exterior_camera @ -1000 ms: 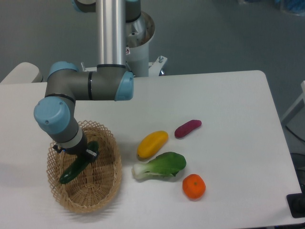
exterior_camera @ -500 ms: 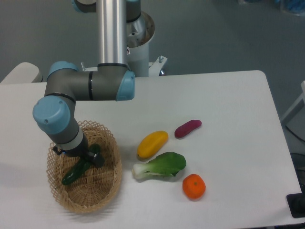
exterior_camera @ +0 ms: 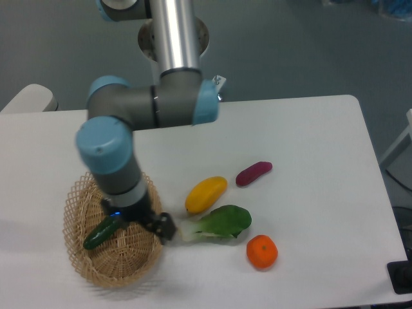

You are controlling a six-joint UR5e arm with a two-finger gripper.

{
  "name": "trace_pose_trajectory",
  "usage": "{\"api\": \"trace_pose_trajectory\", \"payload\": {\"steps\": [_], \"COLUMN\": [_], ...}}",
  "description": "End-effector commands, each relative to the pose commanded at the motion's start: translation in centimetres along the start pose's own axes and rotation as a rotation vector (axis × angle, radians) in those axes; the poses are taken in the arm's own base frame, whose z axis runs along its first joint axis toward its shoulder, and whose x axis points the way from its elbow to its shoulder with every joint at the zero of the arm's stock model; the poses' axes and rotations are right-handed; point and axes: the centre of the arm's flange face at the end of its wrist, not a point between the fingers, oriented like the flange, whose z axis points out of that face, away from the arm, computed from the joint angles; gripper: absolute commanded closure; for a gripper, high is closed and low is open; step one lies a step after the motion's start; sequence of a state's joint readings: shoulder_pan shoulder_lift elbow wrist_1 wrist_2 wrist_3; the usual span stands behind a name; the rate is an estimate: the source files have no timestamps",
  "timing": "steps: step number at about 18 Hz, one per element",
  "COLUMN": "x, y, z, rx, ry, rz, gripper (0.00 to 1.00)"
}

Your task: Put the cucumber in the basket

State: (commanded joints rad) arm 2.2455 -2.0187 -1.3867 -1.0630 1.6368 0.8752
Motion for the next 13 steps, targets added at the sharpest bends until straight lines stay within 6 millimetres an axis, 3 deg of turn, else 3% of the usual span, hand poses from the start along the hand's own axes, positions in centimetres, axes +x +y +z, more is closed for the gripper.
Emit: {"api": "trace_pose_trajectory", "payload": {"steps": [5, 13], "x": [-6.5, -14.9], "y": [7.3, 18.0], "z": [-1.5, -1.6], "rx": [-0.04, -0.043], "ry": [-0.001, 0.0], "rz": [0.227, 0.486], "gripper": [0.0, 0.0]}}
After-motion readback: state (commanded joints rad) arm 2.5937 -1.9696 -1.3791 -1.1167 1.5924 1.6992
